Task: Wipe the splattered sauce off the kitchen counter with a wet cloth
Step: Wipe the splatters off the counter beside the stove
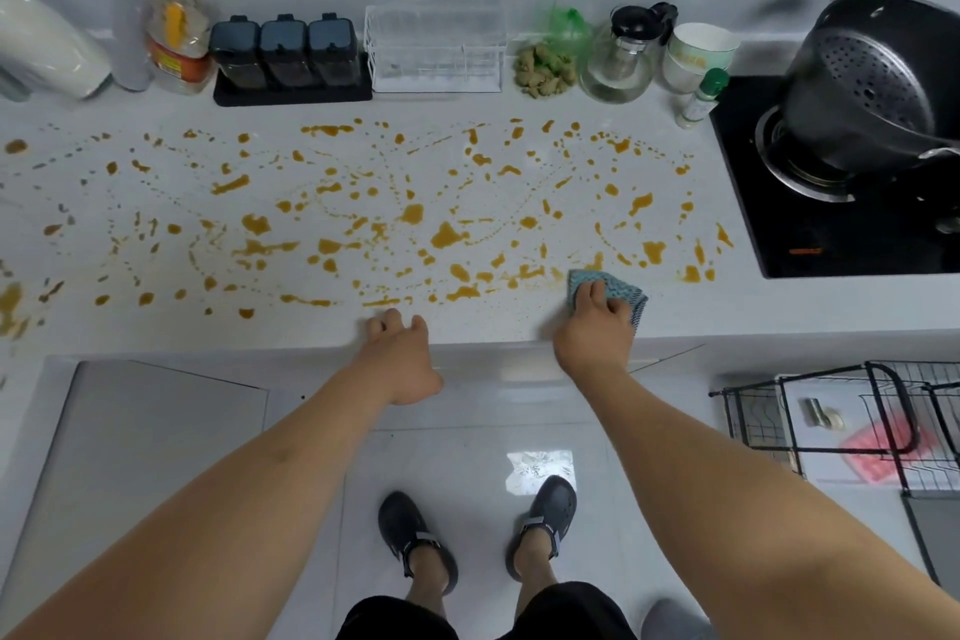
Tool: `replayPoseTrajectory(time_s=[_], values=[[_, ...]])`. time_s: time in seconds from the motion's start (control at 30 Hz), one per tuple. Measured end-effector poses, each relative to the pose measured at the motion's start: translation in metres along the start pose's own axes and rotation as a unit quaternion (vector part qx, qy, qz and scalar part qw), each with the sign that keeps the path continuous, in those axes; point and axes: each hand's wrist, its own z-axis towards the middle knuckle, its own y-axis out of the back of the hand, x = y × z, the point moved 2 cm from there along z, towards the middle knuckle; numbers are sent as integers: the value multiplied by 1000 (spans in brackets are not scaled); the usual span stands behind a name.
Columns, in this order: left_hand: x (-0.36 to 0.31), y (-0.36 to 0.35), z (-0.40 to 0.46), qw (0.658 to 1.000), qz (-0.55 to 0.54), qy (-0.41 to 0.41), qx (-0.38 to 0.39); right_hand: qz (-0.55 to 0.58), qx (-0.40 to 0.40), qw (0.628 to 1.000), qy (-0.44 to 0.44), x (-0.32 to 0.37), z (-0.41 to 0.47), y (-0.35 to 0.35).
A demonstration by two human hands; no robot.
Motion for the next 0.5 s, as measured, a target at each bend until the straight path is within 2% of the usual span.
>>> replayPoseTrajectory(time_s=[0.07, 0.17, 0.3, 0.37, 0.5], values=[[-1, -1, 0, 1000, -7, -2, 0, 17, -5, 1000, 24, 26, -19, -4], [-2, -8, -1, 1000, -16, 1, -9, 15, 3, 993, 119, 61, -46, -13], [-4, -12, -2, 999, -34, 11, -25, -31, 24, 976, 213, 40, -52, -12], [-4, -10, -1, 999, -35, 11, -27, -64, -5, 979, 196, 3, -40, 0], [-6, -10, 0, 999, -37, 14, -21, -104, -44, 990, 79, -89, -3, 25]])
